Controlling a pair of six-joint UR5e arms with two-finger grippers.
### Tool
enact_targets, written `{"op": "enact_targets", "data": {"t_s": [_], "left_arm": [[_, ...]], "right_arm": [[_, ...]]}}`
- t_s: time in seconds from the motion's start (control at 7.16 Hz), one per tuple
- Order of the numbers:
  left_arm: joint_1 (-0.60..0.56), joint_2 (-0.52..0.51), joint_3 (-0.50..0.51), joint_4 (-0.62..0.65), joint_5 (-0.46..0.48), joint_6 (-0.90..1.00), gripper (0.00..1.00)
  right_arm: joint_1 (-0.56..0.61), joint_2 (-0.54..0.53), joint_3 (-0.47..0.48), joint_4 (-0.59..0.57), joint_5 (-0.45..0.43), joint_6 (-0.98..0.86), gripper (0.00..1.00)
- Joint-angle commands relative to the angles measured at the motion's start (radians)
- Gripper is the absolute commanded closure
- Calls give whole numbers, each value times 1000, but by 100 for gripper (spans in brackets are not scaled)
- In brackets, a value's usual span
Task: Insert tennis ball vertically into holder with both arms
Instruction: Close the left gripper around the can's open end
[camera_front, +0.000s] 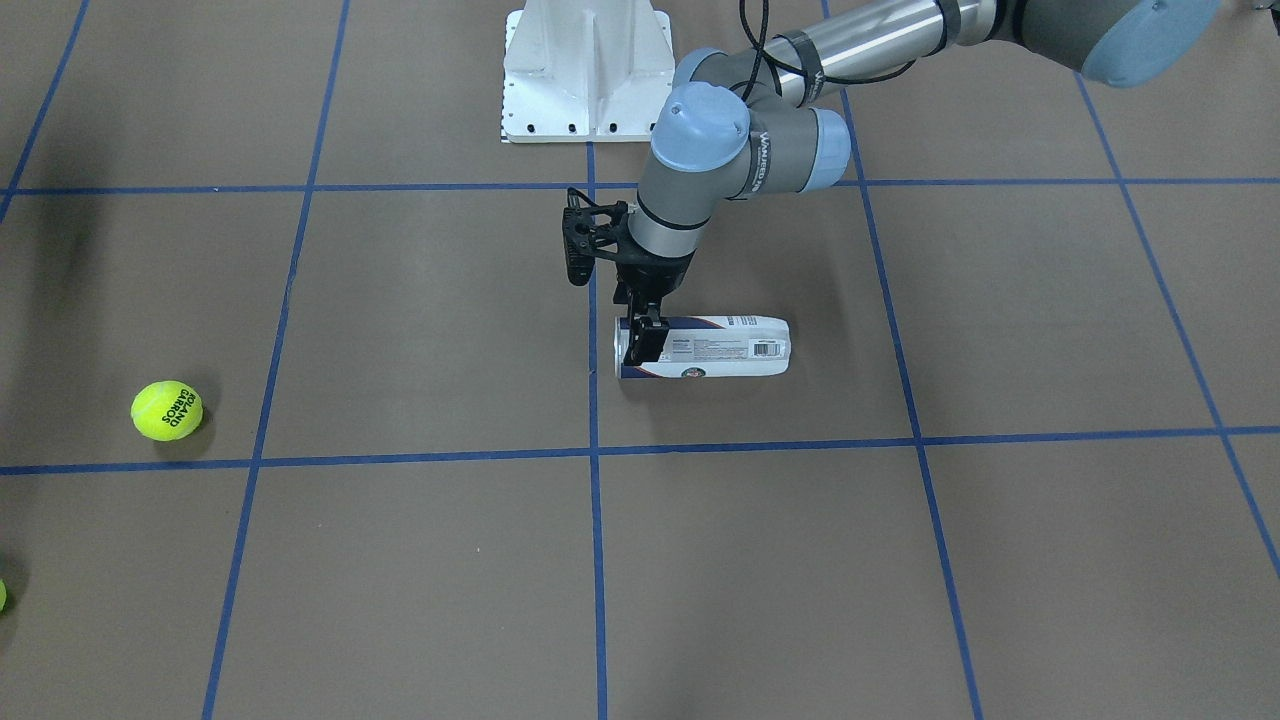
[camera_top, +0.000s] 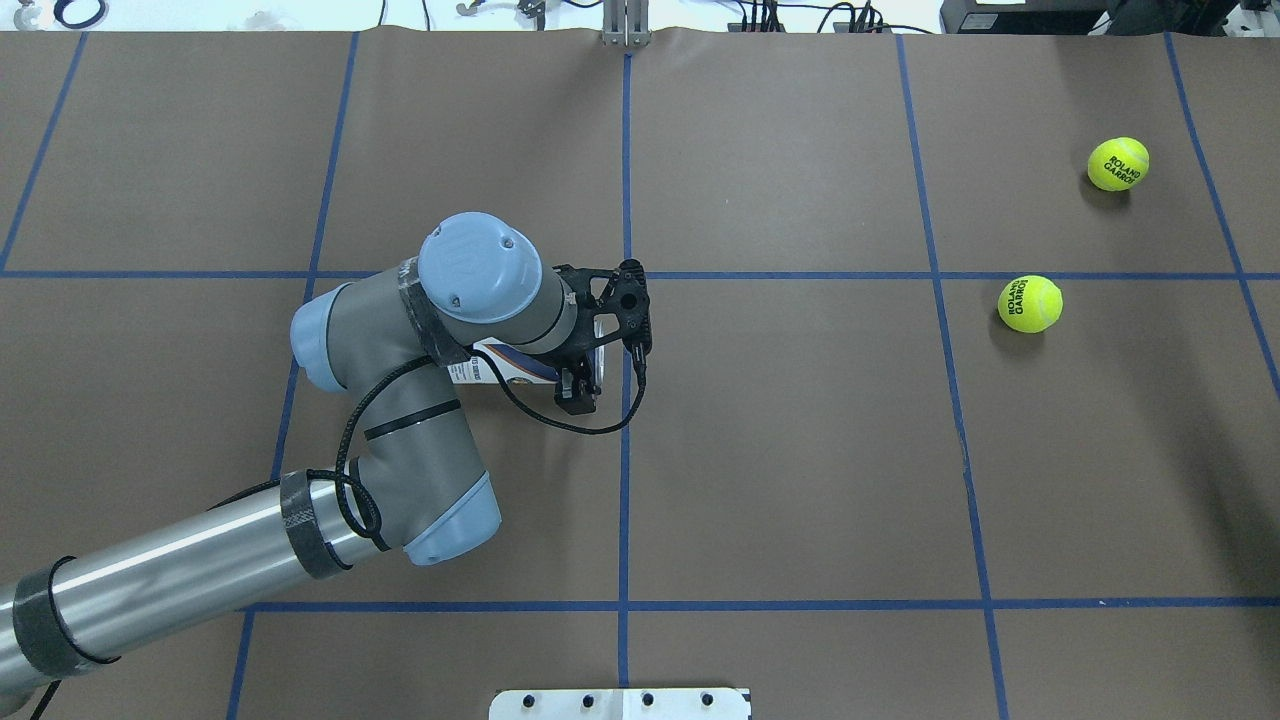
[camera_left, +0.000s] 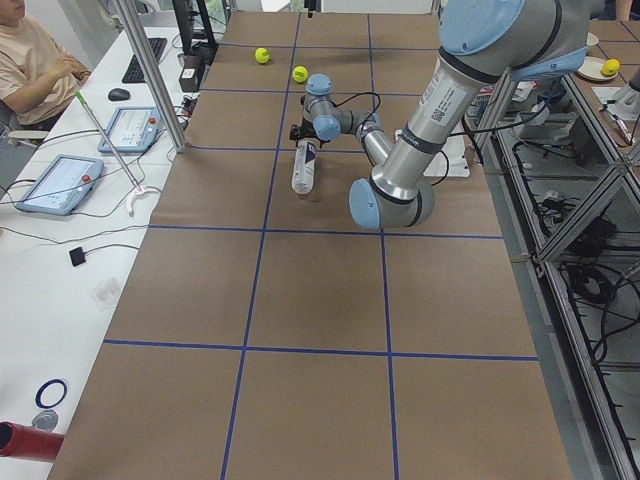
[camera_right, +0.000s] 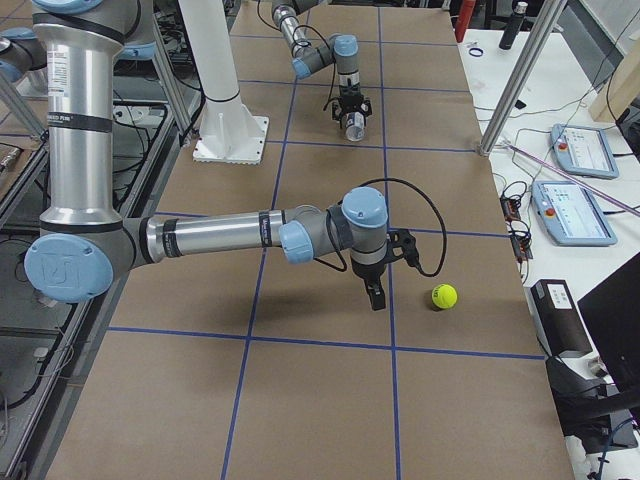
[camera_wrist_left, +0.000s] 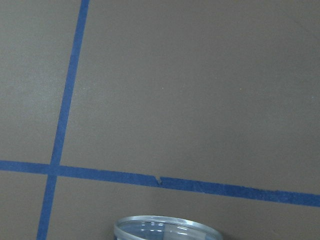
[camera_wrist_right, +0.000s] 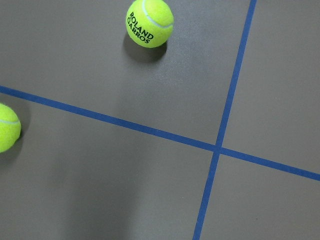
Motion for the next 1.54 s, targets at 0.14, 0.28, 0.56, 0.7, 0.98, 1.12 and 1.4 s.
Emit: {"op": "enact_targets", "data": {"t_s": [0.14,0.28,0.56,0.7,0.98,1.12,1.4], "left_arm": [[31,-13,37,-3,45,0,0],[43,-15,44,-4,67,0,0],[45,-27,58,-3,70,0,1],[45,-27,58,-1,72,0,2],[45,-23,57,0,105,0,5],[45,-23,57,2,121,2,7],[46,-23,57,3,122,8,7]], "right_arm": [[0,0,-1,-1,0,0,0],[0,0,0,-1,0,0,0],[0,0,0,-1,2,2,0],[0,0,0,-1,2,2,0],[0,0,0,-1,2,2,0],[0,1,-1,-1,2,2,0],[0,2,0,-1,2,2,0]]}}
